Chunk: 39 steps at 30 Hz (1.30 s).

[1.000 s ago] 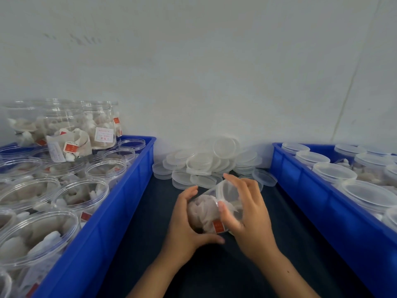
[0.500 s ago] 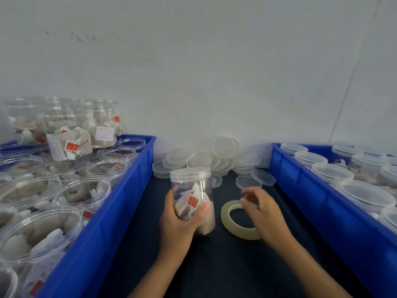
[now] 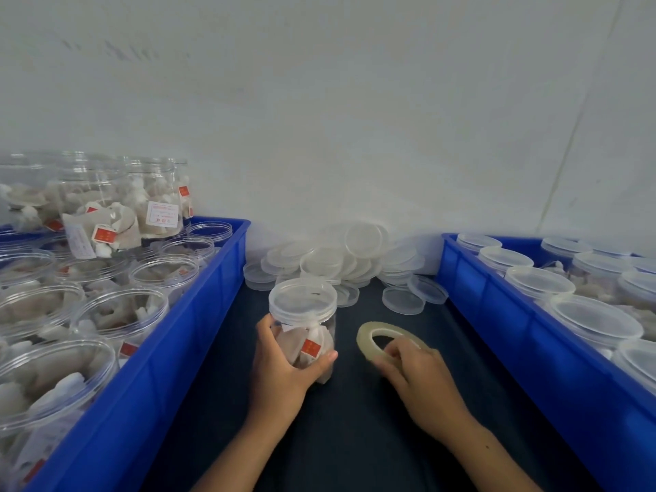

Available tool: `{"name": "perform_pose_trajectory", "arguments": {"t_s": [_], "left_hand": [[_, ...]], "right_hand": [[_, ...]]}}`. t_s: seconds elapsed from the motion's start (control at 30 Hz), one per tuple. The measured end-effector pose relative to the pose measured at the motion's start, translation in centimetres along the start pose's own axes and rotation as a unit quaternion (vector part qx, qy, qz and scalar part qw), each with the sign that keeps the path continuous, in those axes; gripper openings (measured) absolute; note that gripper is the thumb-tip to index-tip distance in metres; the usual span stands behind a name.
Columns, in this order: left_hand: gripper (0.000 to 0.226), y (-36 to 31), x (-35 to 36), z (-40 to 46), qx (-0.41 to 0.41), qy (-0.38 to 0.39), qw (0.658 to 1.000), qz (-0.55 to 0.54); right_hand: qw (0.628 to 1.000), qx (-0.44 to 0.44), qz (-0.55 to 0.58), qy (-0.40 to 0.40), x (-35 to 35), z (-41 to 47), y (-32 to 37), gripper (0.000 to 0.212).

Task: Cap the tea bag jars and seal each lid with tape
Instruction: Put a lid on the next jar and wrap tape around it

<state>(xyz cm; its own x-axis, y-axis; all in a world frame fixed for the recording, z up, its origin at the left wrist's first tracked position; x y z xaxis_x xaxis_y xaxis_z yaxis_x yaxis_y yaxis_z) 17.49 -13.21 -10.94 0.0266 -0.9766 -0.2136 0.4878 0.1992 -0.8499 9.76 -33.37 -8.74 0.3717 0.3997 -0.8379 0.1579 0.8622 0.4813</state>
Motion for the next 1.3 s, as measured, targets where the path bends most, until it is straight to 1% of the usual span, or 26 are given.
{"name": "perform_pose_trajectory", "arguments": {"t_s": [0.03,0.1,0.13,0.17,0.2,0.23,0.27,0.3,0.33,0.37,0.4,0.43,0.47,0.5,0.53,0.57,0.6,0.63,0.67,0.73,0.83,0.93,1.07,1.2,1.3], "left_hand": [[0.096,-0.1,0.1,-0.1,0.0,0.002,1.0,0.002],[0.105,-1.1,-0.2,-0.2,0.011,-0.011,1.0,0.0],[0.109,-2.2,-0.8,-0.3,0.04,-0.037,0.998,0.012],[0.107,-3.8,-1.7,-0.5,0.093,-0.075,0.992,0.042],[0.098,-6.0,-2.6,-0.9,0.168,-0.123,0.975,0.084],[0.081,-8.3,-3.2,-1.6,0.252,-0.167,0.945,0.128],[0.06,-10.1,-3.3,-2.5,0.329,-0.186,0.912,0.16],[0.04,-11.4,-2.6,-3.3,0.393,-0.17,0.886,0.177],[0.024,-12.1,-1.4,-3.8,0.434,-0.119,0.875,0.178],[0.015,-12.2,0.1,-4.0,0.441,-0.044,0.881,0.166],[0.013,-11.8,1.7,-4.1,0.413,0.041,0.898,0.145],[0.015,-10.7,3.2,-4.1,0.351,0.116,0.922,0.116],[0.02,-9.2,4.5,-4.2,0.266,0.173,0.945,0.082],[0.024,-7.4,5.5,-4.2,0.178,0.21,0.961,0.043],[0.026,-6.0,6.1,-4.2,0.099,0.221,0.97,-0.002],[0.025,-5.0,6.3,-4.2,0.039,0.215,0.975,-0.05],[0.022,-4.5,6.2,-4.0,0.0,0.201,0.975,-0.098],[0.019,-4.3,5.9,-3.9,-0.021,0.186,0.973,-0.138],[0.016,-4.3,5.7,-3.7,-0.033,0.173,0.97,-0.164],[0.013,-4.3,5.3,-3.6,-0.037,0.166,0.97,-0.175],[0.011,-4.3,5.3,-3.7,-0.039,0.164,0.971,-0.17],[0.01,-3.9,5.4,-3.8,-0.064,0.155,0.968,-0.189],[0.012,-3.8,5.7,-3.9,-0.079,0.169,0.961,-0.205],[0.013,-3.8,5.7,-3.9,-0.083,0.176,0.958,-0.212],[0.009,-3.9,5.6,-3.8,-0.074,0.172,0.959,-0.212]], "right_hand": [[0.997,0.031,0.073,0.0,-0.4,0.0,-0.5,0.016],[0.976,0.088,0.198,-0.001,-0.9,0.0,-1.4,0.019],[0.966,0.107,0.236,-0.003,-1.0,-0.1,-1.7,0.02],[0.956,0.119,0.267,-0.003,-1.0,-0.2,-1.9,0.02],[0.947,0.124,0.295,-0.001,-1.0,-0.3,-1.9,0.02],[0.939,0.125,0.322,0.002,-1.0,-0.3,-1.7,0.019],[0.931,0.122,0.344,0.005,-1.1,-0.4,-1.6,0.018],[0.925,0.117,0.361,0.005,-1.4,-0.4,-1.4,0.018],[0.922,0.109,0.371,0.003,-1.7,-0.5,-1.1,0.018],[0.921,0.099,0.376,0.002,-2.0,-0.6,-0.8,0.019],[0.922,0.088,0.376,0.003,-2.2,-0.8,-0.4,0.02],[0.926,0.077,0.369,0.01,-2.3,-1.1,0.0,0.021],[0.934,0.064,0.351,0.021,-2.3,-1.4,0.5,0.021],[0.944,0.05,0.324,0.034,-2.2,-1.6,1.1,0.021],[0.957,0.035,0.285,0.047,-2.1,-1.9,1.6,0.02],[0.969,0.019,0.239,0.058,-1.9,-2.2,2.1,0.018],[0.979,0.002,0.192,0.068,-1.6,-2.4,2.5,0.016],[0.986,-0.016,0.148,0.078,-1.3,-2.6,3.0,0.014],[0.989,-0.03,0.113,0.088,-1.0,-2.7,3.3,0.011],[0.991,-0.035,0.072,0.102,-0.3,-2.8,3.5,0.008],[0.993,-0.021,0.04,0.111,0.1,-2.8,3.2,0.006],[0.993,-0.032,0.011,0.11,0.2,-2.9,3.2,0.009],[0.993,-0.051,-0.001,0.105,0.2,-2.8,3.4,0.01],[0.992,-0.053,0.006,0.115,0.3,-2.9,3.3,0.003],[0.992,-0.055,-0.003,0.11,0.3,-2.8,3.1,0.006]]}}
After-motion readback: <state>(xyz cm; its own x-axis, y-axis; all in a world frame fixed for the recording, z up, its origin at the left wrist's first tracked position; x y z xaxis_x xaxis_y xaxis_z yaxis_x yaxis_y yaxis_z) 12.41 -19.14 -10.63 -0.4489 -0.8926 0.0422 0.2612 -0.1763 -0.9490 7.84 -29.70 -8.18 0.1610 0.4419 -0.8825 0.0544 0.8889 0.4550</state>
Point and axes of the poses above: each hand's wrist, its own z-axis towards the middle knuckle, its own x-axis out of the palm, y = z × x, the point moved 9 cm from there along z, towards the middle knuckle, and after that the axes turned 7 degrees about x, right-handed, at the moved point
